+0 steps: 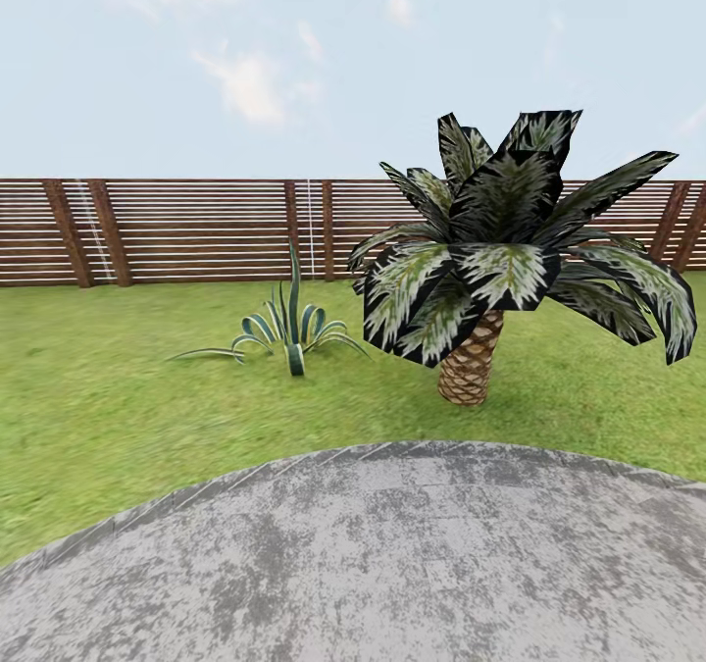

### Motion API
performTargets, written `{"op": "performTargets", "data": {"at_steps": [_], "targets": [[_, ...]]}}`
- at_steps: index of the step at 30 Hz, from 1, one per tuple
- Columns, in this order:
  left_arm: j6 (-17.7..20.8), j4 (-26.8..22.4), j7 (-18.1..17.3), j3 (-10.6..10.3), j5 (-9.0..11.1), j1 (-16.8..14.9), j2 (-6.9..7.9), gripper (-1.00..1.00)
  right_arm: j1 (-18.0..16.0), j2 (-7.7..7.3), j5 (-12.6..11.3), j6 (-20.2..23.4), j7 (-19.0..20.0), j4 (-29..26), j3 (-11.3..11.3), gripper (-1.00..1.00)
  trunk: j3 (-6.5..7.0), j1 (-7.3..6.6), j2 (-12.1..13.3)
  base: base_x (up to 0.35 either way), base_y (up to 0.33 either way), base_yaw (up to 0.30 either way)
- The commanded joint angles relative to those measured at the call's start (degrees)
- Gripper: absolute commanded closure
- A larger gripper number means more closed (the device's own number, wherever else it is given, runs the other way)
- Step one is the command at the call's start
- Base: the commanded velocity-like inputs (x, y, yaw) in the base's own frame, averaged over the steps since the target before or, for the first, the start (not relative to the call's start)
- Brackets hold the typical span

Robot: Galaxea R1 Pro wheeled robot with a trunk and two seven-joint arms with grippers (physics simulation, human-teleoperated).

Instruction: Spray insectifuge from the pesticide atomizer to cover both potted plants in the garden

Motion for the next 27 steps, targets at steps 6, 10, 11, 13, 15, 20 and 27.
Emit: {"op": "performTargets", "data": {"at_steps": [6,10,11,13,15,20,27], "targets": [[0.0,0.0,0.0,0.0,0.0,0.0,0.00,-1.00,0.0,-0.03,0.0,-0.1,0.4,0.0,-0.1,-1.00,-0.05,0.00,0.0,0.000,0.000,0.000],[0.0,0.0,0.0,0.0,0.0,0.0,0.00,-1.00,0.0,0.00,0.0,-0.1,0.4,0.0,0.0,-1.00,-0.05,0.00,0.0,0.000,0.000,0.023],[0.0,0.0,0.0,0.0,0.0,0.0,0.00,-1.00,0.0,0.00,0.0,-0.1,0.4,0.0,0.0,-1.00,-0.05,0.00,0.0,0.000,0.000,0.136],[0.0,0.0,0.0,0.0,0.0,0.0,0.00,-1.00,0.0,0.03,0.0,-0.1,0.4,0.0,0.0,-1.00,-0.05,0.00,0.0,0.000,0.000,0.209],[0.0,0.0,0.0,0.1,0.0,0.0,0.00,-1.00,0.0,0.04,0.0,-0.1,0.4,0.0,0.0,-1.00,-0.05,0.00,0.0,0.000,0.000,0.254],[-0.2,-0.4,0.0,0.2,0.1,-0.1,0.00,-1.00,0.0,0.02,0.0,-0.1,0.4,0.0,0.0,-1.00,-0.15,0.00,0.0,0.000,0.000,0.278],[-0.2,-2.7,0.1,0.4,0.1,-2.1,0.07,-1.00,0.0,-0.03,0.0,-1.4,0.4,0.0,-0.1,-1.00,-0.40,0.00,0.0,0.000,0.000,0.284]]}}
